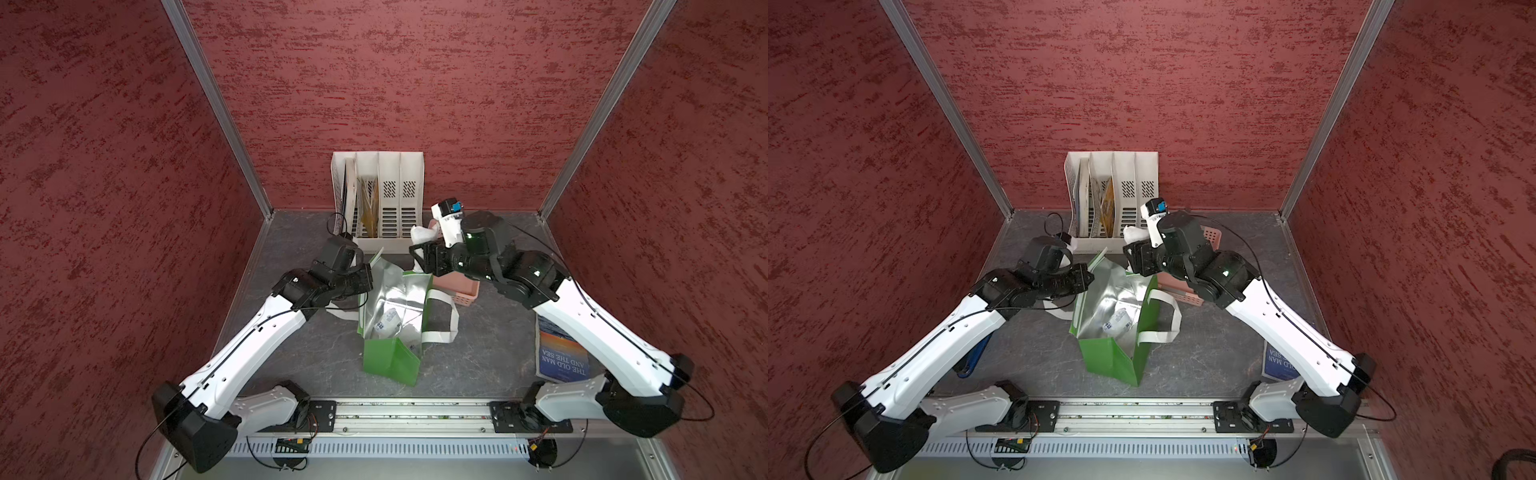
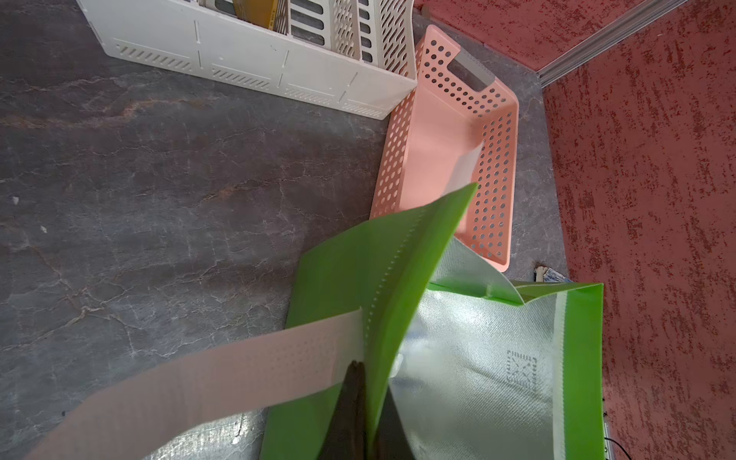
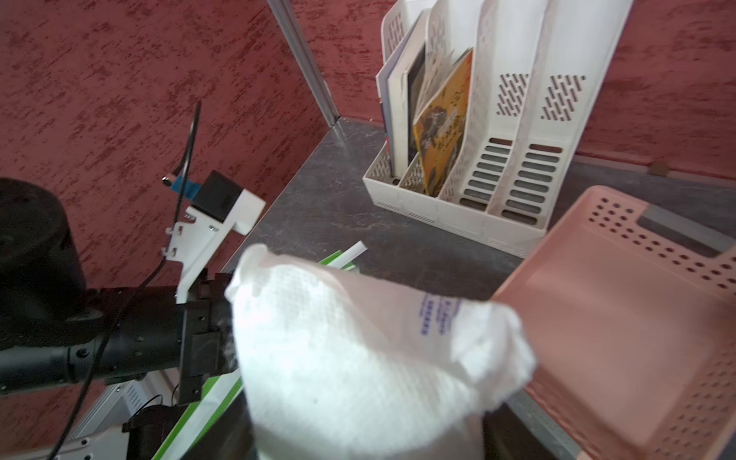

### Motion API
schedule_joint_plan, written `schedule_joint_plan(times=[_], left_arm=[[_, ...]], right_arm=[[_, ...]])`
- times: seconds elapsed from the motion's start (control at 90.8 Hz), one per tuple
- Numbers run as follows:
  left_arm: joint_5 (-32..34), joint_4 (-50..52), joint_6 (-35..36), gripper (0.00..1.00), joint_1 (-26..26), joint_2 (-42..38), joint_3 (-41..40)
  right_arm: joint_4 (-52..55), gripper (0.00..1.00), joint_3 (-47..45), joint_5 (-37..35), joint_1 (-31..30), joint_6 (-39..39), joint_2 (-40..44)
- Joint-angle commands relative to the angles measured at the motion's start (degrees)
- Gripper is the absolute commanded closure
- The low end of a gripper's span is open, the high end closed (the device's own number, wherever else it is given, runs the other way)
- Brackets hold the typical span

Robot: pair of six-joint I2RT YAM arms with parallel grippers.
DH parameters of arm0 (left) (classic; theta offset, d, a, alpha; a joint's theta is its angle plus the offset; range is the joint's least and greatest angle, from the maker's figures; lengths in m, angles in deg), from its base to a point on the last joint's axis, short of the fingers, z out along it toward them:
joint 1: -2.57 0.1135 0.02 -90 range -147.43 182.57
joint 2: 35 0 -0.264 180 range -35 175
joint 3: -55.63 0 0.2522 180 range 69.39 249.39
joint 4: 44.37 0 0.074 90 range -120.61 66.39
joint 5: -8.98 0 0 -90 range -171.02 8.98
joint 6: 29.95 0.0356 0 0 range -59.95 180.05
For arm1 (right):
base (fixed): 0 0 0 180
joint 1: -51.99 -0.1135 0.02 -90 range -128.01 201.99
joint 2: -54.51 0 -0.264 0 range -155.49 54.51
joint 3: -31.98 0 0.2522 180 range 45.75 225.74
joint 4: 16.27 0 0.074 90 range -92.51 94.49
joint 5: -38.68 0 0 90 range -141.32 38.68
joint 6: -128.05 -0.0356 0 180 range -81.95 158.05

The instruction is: Place the ice pack in the delivery bag

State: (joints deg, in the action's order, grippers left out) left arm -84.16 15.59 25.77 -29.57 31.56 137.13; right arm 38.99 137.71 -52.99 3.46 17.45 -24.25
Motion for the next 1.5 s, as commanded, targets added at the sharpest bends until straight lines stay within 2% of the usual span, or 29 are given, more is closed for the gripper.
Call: schedule_joint_plan(times=[0.0, 0.143, 0.286, 0.562, 1.091, 1.289, 1.399, 1.487], left_arm=[[-0.4, -0.76, -0.52, 1.0, -0.11, -0.77, -0.59], [-0.46, -0.86, -0.5, 1.0, -0.09, -1.11, -0.59], [0.0, -0.34, -0.45, 1.0, -0.1, -1.54, -0.66], [-0.03, -0.4, -0.12, 1.0, -0.11, -1.79, -1.03], [-0.58, -0.84, -0.46, 1.0, -0.16, -2.14, -0.86], [-0.63, -0.94, -0.52, 1.0, -0.12, -2.41, -0.9], [-0.57, -1.03, -0.68, 1.0, -0.14, -2.4, -1.04], [-0.59, -0.97, -0.61, 1.0, -0.13, -2.41, -1.12]], right_arm=[[-2.05, 0.63, -1.29, 0.46, -3.83, -1.84, -3.03], [-0.59, 0.62, -2.2, 0.2, -7.78, -2.04, -7.19], [5.97, 0.62, 0.12, -3.76, -10.19, -1.55, -11.63], [9.66, 0.57, -4.72, -2.37, -10.64, -4.32, -12.3], [12.44, 0.4, -2.13, -5.02, -11.06, -7.52, -22.04], [9.84, 0.26, -3.21, -5.02, -11.06, -7.99, -20.94], [10.06, 0.14, -3.46, -5.13, -11.0, -8.04, -20.66], [10.01, 0.11, -3.65, -5.49, -11.05, -7.88, -19.72]])
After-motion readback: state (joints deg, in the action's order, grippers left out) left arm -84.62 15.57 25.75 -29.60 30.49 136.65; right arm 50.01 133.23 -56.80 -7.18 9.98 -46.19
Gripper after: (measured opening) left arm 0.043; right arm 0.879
